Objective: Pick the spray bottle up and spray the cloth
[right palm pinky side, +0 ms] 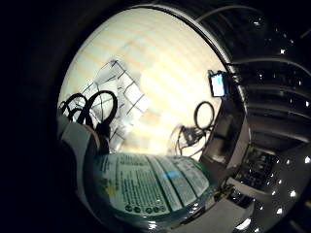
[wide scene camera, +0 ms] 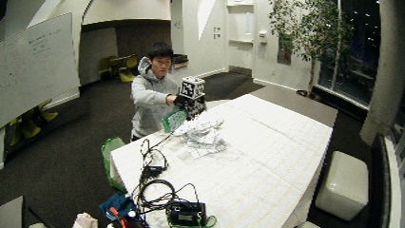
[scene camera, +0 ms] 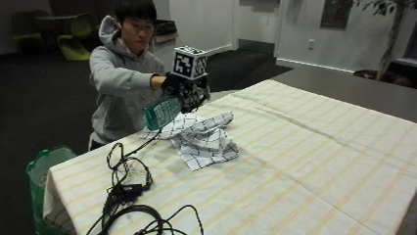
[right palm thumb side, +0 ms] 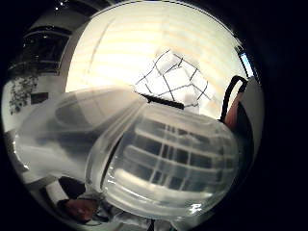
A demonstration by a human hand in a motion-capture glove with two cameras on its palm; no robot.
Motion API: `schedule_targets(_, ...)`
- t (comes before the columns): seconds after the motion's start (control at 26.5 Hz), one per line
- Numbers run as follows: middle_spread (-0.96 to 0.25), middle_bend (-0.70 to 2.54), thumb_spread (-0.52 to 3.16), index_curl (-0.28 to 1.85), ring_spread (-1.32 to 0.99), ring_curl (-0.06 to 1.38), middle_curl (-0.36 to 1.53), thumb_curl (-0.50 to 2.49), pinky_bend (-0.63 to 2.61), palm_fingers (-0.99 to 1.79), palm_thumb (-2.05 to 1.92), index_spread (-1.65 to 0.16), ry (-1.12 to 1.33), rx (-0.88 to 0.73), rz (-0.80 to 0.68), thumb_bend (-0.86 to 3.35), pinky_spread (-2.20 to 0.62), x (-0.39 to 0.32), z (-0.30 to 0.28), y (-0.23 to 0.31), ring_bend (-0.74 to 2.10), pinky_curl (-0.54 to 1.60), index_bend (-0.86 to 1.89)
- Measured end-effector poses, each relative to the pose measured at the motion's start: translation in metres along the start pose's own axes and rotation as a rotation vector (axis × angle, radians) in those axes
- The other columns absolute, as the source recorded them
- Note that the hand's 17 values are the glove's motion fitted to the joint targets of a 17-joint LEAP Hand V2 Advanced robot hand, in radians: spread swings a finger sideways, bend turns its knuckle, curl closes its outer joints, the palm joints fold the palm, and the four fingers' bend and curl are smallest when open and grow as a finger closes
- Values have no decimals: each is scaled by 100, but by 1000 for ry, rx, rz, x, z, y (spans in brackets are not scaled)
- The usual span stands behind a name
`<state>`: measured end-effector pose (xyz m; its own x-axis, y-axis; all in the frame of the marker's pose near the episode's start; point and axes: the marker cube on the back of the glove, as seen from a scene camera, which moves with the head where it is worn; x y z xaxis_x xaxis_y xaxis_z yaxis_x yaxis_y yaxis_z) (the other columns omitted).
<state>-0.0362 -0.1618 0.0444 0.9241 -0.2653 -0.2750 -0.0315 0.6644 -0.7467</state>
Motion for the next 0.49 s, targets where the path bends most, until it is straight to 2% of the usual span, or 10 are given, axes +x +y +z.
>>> schedule_targets(0.26,-11,64,11,55,-18,45,52,70,39,140,97,-18,-113,-67,9,-4,-26,-12,36,-10,62,38,46)
schedule_targets(0.49,-11,64,10,55,-18,46,52,71,39,139,97,-18,-465,27,-98,-4,-26,-40,24,-17,62,38,46)
